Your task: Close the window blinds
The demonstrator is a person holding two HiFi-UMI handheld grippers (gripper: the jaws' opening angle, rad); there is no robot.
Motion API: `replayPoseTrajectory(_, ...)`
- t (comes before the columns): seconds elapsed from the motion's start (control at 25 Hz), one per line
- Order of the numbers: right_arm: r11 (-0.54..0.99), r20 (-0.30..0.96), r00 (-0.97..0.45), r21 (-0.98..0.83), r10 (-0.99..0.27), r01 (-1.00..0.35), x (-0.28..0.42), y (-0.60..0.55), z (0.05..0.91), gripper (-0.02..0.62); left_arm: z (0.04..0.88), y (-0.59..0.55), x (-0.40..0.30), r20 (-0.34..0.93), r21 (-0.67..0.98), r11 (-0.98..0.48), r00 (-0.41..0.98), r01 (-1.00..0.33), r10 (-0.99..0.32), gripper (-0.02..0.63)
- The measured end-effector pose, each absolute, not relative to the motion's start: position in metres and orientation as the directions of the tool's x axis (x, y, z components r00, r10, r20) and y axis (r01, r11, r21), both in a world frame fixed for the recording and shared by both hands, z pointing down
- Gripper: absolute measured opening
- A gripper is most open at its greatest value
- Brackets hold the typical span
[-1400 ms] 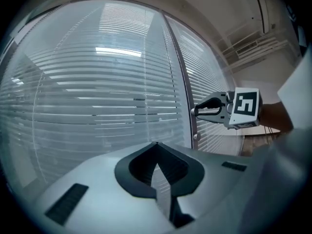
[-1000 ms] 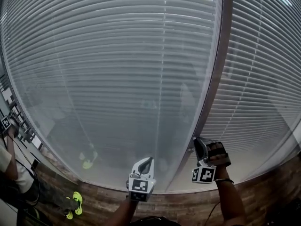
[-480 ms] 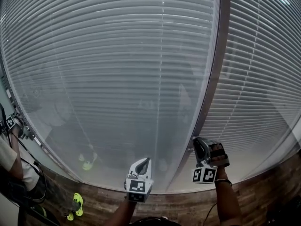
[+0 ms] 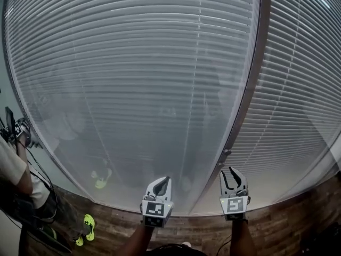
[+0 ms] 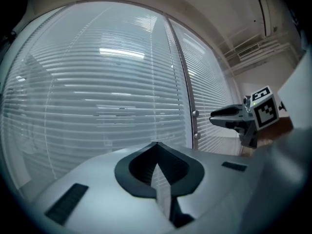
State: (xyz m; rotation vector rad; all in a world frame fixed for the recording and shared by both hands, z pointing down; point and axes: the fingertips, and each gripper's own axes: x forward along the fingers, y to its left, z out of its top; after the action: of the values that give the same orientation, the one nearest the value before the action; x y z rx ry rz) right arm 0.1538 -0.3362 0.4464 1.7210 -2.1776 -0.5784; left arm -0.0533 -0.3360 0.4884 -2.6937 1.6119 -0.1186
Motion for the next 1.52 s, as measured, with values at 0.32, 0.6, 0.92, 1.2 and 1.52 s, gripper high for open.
replayPoseTrajectory(0.32,0.158,-0.032,-0.178,0.324,-0.984,-0.933,0.149,-0.288,0.456,0.014,0.494,-0.307,-0.066,0.057,-0.035,-0.508,0.505,-0.861,-0.861,0.0)
replayPoseTrajectory(0.6,0.158,0.029,-0.157,0.32,-0.987,-0.934,0.144,-0.259,0.488,0.003,0.508,-0.283,-0.071,0.061,0.003,-0.541,0.54,-0.841,-0.839,0.0)
replayPoseTrajectory(0.92,0.162,0.018,-0.164,0.302,-0.986,-0.939,0.134,-0.229,0.476,0.003,0.497,-0.251,-0.059,0.048,-0.031,-0.526,0.525,-0.85,-0.85,0.0)
replayPoseTrajectory(1.2,0.155,0.012,-0.156,0.212,-0.988,-0.965,0.159,-0.165,0.484,0.003,0.494,-0.192,-0.056,0.05,0.001,-0.504,0.503,-0.864,-0.863,0.0)
replayPoseTrajectory(1.52,0.229,0.007,-0.233,0.215,-0.972,-0.949,0.164,-0.097,0.5,0.003,0.508,-0.123,-0.045,0.067,0.008,-0.457,0.457,-0.889,-0.887,0.0)
